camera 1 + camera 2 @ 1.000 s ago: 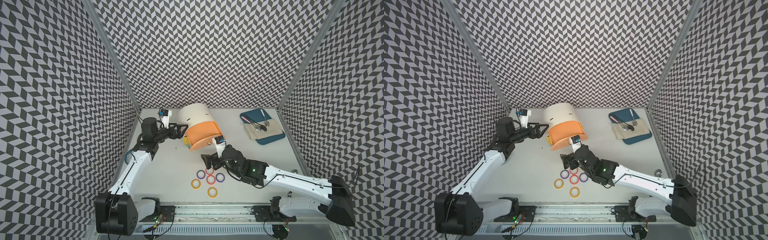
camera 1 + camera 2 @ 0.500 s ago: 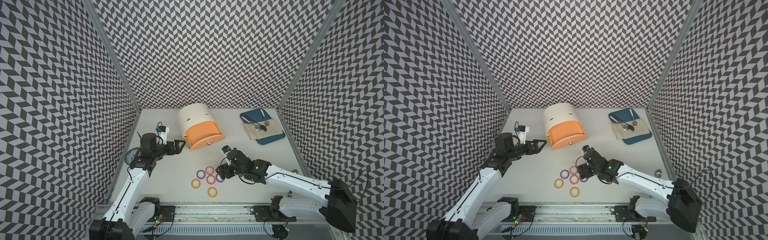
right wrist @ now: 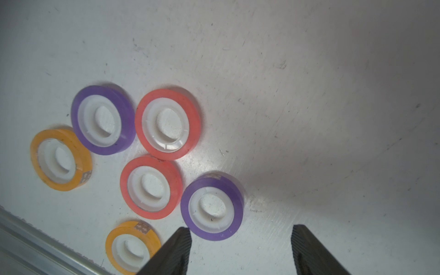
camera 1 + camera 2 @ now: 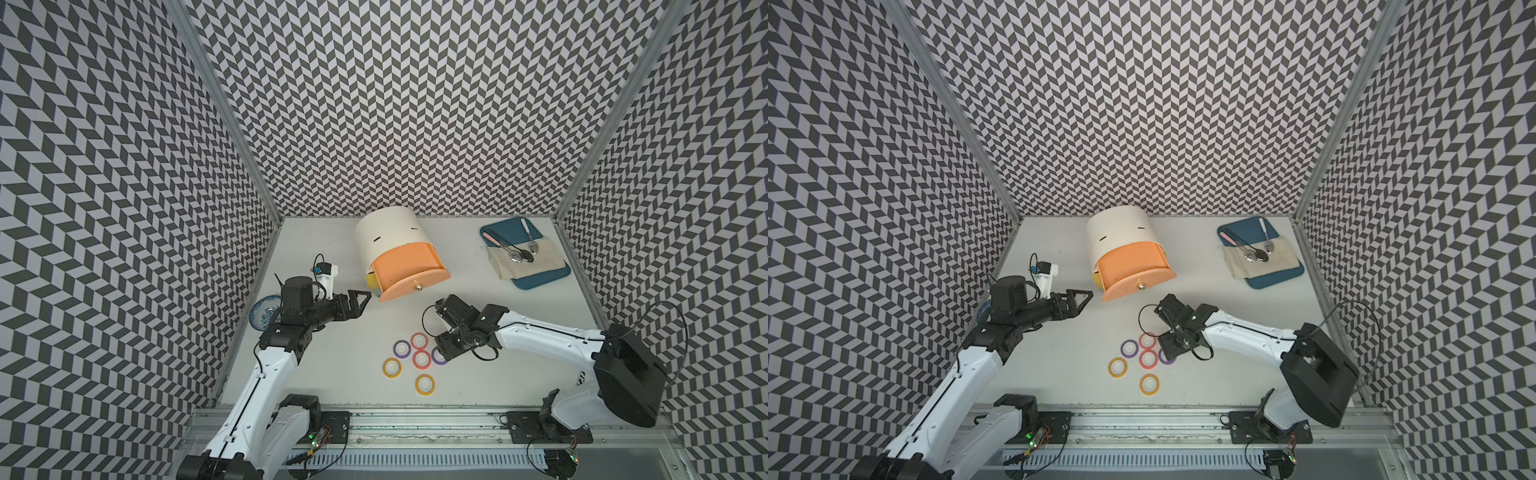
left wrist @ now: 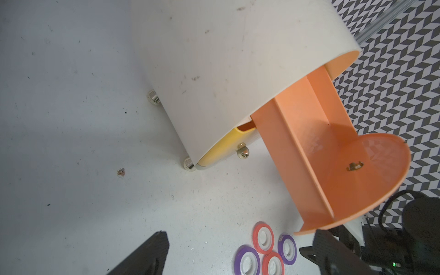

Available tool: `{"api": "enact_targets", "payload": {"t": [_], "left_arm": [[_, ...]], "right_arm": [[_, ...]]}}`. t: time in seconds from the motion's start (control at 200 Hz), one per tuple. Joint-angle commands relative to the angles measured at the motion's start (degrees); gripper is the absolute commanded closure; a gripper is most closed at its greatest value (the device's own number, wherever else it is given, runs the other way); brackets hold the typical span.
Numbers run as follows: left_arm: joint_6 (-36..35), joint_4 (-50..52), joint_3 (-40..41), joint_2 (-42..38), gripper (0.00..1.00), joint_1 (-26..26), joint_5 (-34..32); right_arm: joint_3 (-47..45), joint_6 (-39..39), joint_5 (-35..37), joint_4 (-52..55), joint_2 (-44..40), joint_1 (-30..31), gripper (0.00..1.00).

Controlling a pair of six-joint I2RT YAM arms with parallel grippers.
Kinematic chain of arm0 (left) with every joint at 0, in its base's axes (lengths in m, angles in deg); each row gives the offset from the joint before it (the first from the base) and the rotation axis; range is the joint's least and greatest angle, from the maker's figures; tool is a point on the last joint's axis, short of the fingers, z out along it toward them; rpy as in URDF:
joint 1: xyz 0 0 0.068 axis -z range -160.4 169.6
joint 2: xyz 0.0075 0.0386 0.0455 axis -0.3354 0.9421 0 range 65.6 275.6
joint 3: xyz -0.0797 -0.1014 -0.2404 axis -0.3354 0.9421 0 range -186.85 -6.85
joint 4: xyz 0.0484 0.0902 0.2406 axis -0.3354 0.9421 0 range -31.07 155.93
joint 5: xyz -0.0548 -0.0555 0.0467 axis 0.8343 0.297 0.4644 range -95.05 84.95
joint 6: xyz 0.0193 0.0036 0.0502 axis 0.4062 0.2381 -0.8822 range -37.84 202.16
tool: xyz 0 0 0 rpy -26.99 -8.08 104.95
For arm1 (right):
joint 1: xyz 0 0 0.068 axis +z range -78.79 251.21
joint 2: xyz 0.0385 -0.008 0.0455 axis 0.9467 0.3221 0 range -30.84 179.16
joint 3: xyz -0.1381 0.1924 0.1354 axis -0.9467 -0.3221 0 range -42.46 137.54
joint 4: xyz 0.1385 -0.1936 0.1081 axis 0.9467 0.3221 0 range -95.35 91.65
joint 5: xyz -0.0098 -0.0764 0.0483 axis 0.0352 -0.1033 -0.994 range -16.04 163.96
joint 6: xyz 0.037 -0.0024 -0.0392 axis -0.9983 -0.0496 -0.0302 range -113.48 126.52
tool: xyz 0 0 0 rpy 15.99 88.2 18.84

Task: Place the transparent tape into the drawer according to color
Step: Pick up the tape at the center of the board.

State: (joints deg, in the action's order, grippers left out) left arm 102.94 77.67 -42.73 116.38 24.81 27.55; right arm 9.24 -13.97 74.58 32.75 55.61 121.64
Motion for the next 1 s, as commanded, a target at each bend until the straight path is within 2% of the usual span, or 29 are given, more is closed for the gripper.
{"api": "enact_targets", "payload": {"t": [0.0,0.396,0.696,0.996], "left_arm": [[0.12,-0.02,0.71,-0.95,0.0,-0.21,0.97],[0.12,-0.46,1.04,-1.48,0.0,-0.25,1.15],[-0.03,-0.55,1.16,-1.56,0.0,-0.2,1.41],[-0.06,-0.46,1.09,-1.83,0.0,-0.23,1.41]], "right_arm": [[1.47,1.06,1.03,1.03,1.58,-0.2,0.34],[0.46,-0.77,2.8,-1.93,4.15,0.21,0.4],[0.95,-1.79,5.08,-1.5,7.09,2.96,0.42],[0.3,-1.4,7.04,1.14,8.75,3.5,0.55]]}}
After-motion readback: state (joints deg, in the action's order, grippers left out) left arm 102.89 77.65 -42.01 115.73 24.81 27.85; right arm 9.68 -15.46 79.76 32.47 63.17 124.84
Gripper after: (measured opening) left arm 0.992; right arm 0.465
